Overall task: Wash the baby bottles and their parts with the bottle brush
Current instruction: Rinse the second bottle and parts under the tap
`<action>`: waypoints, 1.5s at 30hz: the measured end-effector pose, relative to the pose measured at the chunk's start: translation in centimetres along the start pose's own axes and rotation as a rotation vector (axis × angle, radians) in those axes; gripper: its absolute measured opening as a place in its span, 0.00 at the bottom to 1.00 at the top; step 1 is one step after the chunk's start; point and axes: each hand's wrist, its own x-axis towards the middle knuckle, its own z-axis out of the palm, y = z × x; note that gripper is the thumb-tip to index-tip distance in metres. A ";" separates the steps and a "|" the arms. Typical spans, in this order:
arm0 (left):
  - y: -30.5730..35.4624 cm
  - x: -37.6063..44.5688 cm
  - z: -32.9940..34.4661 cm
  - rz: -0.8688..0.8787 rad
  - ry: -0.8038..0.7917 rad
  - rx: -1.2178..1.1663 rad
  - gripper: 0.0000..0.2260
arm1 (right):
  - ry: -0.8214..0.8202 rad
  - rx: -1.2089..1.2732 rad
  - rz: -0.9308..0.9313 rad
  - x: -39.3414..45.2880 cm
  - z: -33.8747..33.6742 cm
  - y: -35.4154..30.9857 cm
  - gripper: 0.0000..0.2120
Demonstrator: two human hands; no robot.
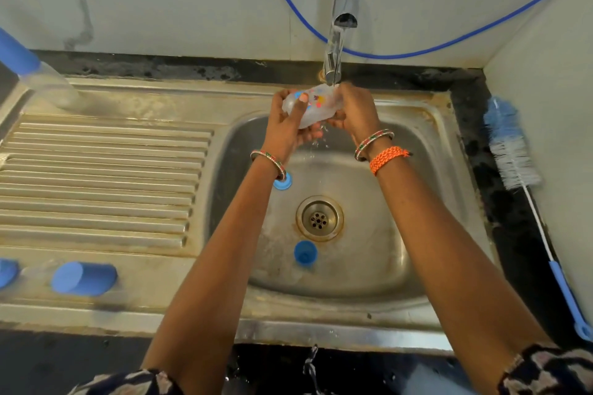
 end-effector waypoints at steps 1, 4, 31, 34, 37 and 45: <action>-0.1 0.0 0.0 0.063 -0.042 -0.030 0.10 | 0.055 -0.081 -0.034 0.2 0.1 -0.1 0.14; -0.5 -0.4 -0.2 0.144 -0.143 -0.090 0.13 | 0.101 -0.263 -0.130 0.6 0.0 -0.3 0.25; 1.1 -1.7 -1.7 -0.569 -0.176 -0.332 0.29 | -0.077 -0.257 -0.437 -0.3 0.6 -0.4 0.20; 0.6 -1.5 -0.8 -0.295 -0.028 -0.270 0.21 | 0.080 -0.368 -0.364 0.4 0.4 -0.1 0.26; 0.1 -1.6 -0.5 -0.151 0.054 -0.062 0.18 | 0.060 -0.368 -0.255 0.7 0.1 -0.1 0.26; 0.5 -1.9 -1.2 -0.570 -0.101 -0.252 0.32 | -0.015 -0.020 -0.375 -0.5 -0.4 0.3 0.13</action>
